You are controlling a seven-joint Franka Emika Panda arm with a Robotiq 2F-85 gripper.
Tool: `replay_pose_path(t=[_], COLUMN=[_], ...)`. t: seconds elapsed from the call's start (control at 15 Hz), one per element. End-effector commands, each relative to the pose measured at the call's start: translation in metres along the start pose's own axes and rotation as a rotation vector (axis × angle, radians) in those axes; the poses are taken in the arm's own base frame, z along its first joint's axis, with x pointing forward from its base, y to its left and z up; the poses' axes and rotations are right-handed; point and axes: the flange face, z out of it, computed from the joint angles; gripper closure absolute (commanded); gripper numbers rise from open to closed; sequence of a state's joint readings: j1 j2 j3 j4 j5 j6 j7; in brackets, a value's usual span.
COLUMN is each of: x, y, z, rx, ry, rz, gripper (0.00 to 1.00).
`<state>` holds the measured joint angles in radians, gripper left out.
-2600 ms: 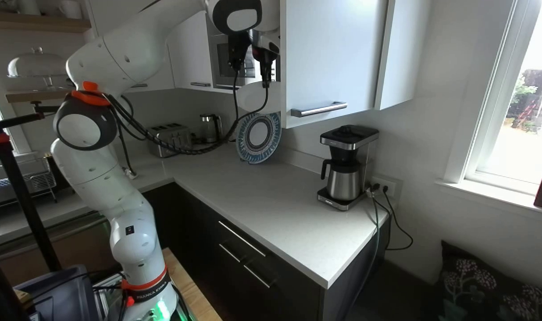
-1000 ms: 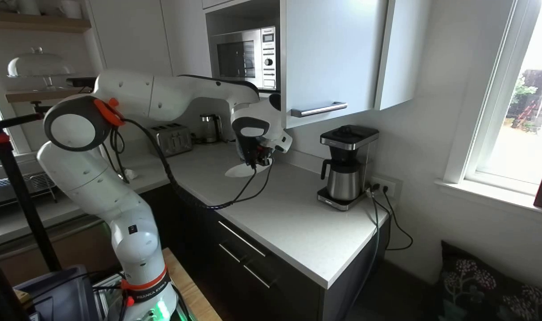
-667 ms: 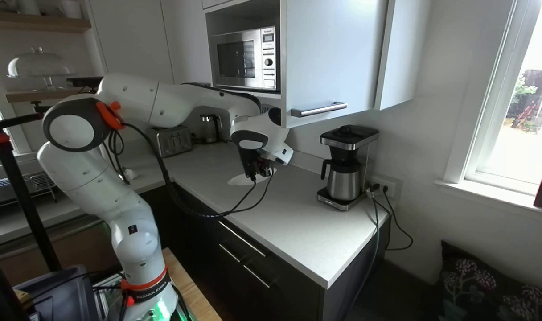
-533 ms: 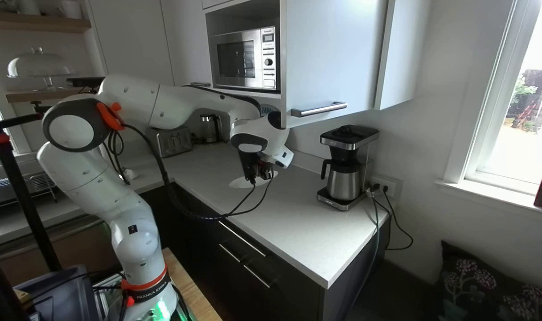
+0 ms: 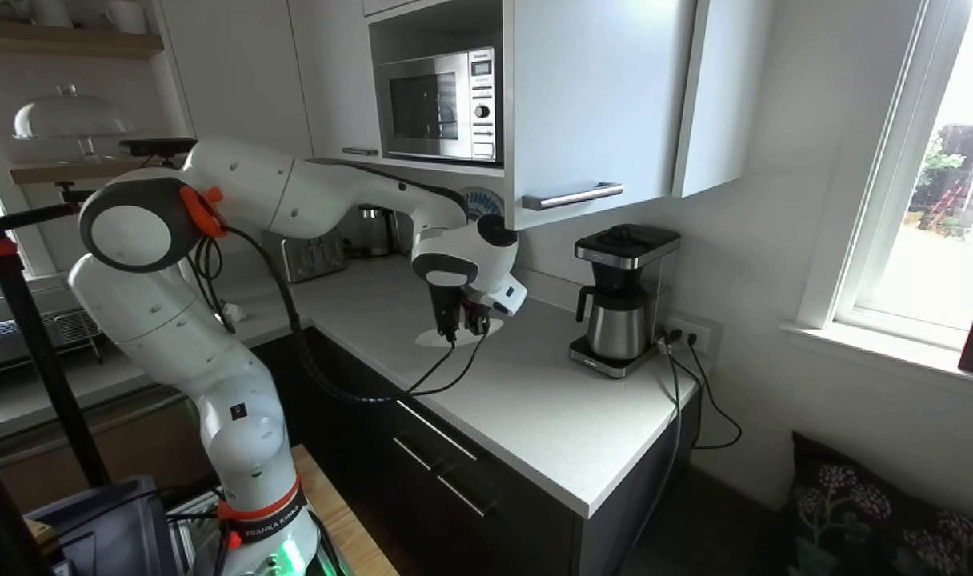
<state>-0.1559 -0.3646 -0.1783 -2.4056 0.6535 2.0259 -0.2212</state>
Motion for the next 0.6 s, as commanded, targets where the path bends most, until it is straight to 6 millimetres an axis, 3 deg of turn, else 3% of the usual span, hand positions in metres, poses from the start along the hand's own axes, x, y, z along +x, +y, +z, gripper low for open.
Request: replay_pose_path(t=[0.0, 0.2, 0.53], x=[0.000, 0.001, 0.013], y=[0.000, -0.001, 0.018], z=[-0.001, -0.001, 0.021], rx=[0.000, 0.000, 0.090], ry=[0.000, 0.001, 0.060], rz=[0.000, -0.001, -0.028], gripper=[0.99, 1.00, 1.00])
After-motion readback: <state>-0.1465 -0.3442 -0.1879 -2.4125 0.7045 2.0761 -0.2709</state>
